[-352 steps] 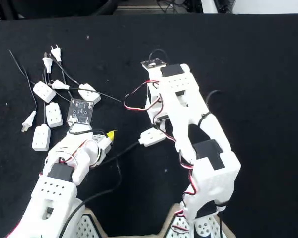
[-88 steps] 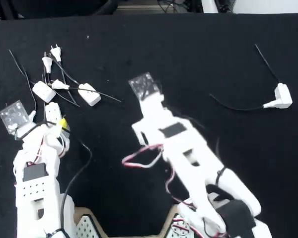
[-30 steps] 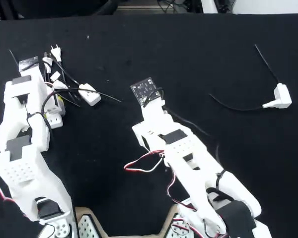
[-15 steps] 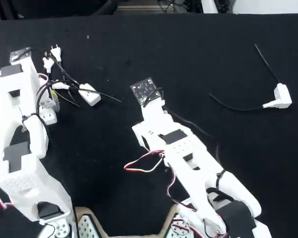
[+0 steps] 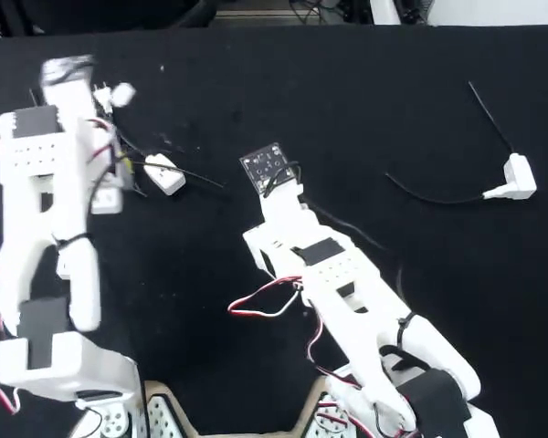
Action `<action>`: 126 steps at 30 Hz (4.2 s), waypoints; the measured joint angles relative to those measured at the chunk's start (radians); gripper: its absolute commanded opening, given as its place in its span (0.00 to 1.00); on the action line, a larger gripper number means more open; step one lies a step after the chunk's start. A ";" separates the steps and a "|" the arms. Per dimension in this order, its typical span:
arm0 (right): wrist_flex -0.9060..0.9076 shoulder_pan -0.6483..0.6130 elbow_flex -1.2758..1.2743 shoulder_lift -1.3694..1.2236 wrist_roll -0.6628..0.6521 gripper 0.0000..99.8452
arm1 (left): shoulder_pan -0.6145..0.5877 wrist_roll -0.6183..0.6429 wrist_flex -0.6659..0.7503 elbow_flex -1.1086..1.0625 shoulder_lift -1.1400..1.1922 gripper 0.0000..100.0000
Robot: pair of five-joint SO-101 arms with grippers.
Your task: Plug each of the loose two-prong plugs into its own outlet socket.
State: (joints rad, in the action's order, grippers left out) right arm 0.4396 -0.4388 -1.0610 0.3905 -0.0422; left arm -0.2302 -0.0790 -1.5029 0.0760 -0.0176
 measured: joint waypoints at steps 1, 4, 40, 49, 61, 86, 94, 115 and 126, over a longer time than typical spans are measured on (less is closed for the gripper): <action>0.009 0.009 0.000 0.000 0.000 0.22 | 0.020 -0.029 0.000 -0.015 -0.006 0.04; 0.029 0.087 -0.002 0.015 0.021 0.22 | 0.057 -0.097 0.000 -0.095 -0.011 0.04; 0.041 0.293 -0.002 0.089 0.230 0.22 | -0.114 -0.288 0.310 -0.379 -0.017 0.24; 0.041 0.293 -0.002 0.089 0.230 0.22 | 0.011 -0.318 0.419 -0.588 0.018 0.24; 0.041 0.293 -0.002 0.089 0.230 0.22 | 0.241 -0.253 0.264 -0.589 -0.034 0.24; 0.041 0.298 -0.002 0.089 0.230 0.22 | 0.236 -0.012 0.847 -0.835 -0.238 0.24; 0.041 0.298 -0.002 0.089 0.230 0.22 | 0.270 0.011 0.870 -0.749 -0.020 0.24; 0.041 0.298 -0.002 0.089 0.230 0.22 | 0.005 -0.066 0.479 -0.727 -0.262 0.24; 0.041 0.298 -0.002 0.089 0.230 0.22 | 0.164 -0.121 0.482 -0.845 -0.299 0.24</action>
State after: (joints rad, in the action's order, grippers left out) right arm 0.4810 -0.1412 -1.0625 0.4795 0.1880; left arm -0.0660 -0.2002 -1.0211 -0.7695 -0.3168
